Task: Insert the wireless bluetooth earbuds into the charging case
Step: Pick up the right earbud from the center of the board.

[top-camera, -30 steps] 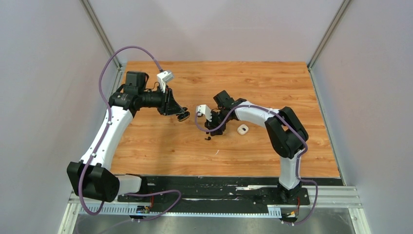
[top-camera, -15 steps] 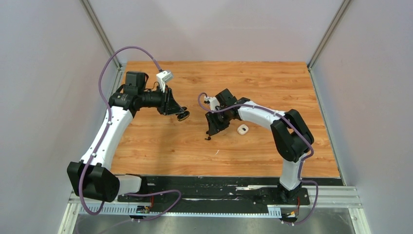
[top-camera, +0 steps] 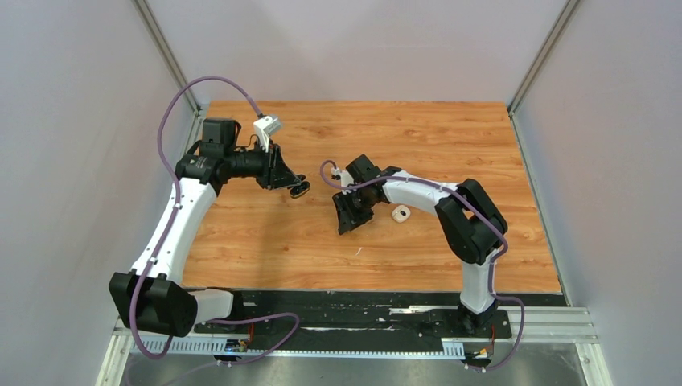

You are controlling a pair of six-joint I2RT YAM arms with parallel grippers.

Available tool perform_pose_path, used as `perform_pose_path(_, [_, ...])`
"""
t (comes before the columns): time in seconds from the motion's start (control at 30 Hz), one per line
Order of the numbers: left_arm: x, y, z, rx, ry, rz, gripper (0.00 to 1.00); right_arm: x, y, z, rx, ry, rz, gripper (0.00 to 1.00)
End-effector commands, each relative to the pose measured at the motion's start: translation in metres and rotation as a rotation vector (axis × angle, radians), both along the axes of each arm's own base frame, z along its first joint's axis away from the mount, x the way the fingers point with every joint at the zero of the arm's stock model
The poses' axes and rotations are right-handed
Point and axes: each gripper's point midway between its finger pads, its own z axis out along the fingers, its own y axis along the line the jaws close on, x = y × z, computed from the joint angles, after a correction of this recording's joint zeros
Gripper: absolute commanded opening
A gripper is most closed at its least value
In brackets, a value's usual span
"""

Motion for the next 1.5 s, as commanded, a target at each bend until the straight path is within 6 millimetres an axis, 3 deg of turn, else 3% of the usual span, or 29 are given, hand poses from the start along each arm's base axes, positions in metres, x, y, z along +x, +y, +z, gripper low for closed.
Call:
perform_pose_path(0.0, [-0.004, 0.001, 0.009, -0.021, -0.021, 0.008, 0.0, 0.014, 0.008, -0.002, -0.011, -0.016, -0.049, 0.42])
perform_pose_path(0.4, [-0.002, 0.003, 0.009, -0.028, -0.019, 0.021, 0.0, 0.025, 0.006, -0.012, -0.055, -0.042, -0.082, 0.39])
perform_pose_path(0.7, [0.0, 0.002, 0.006, -0.035, -0.008, 0.023, 0.0, 0.025, 0.005, -0.021, -0.081, -0.073, -0.047, 0.3])
perform_pose_path(1.0, [-0.001, 0.001, 0.006, -0.04, -0.004, 0.022, 0.0, 0.024, 0.002, -0.034, -0.137, -0.117, -0.025, 0.28])
perform_pose_path(1.17, [-0.002, 0.001, 0.005, -0.042, -0.004, 0.02, 0.0, 0.026, -0.001, -0.037, -0.152, -0.139, -0.003, 0.18])
perform_pose_path(1.3, [-0.003, 0.001, 0.004, -0.041, -0.008, 0.013, 0.0, 0.026, -0.006, -0.022, -0.139, -0.212, 0.072, 0.0])
perform_pose_path(1.47, [-0.001, 0.002, 0.0, -0.025, -0.039, 0.0, 0.0, 0.031, -0.019, 0.034, -0.096, -0.437, 0.24, 0.0])
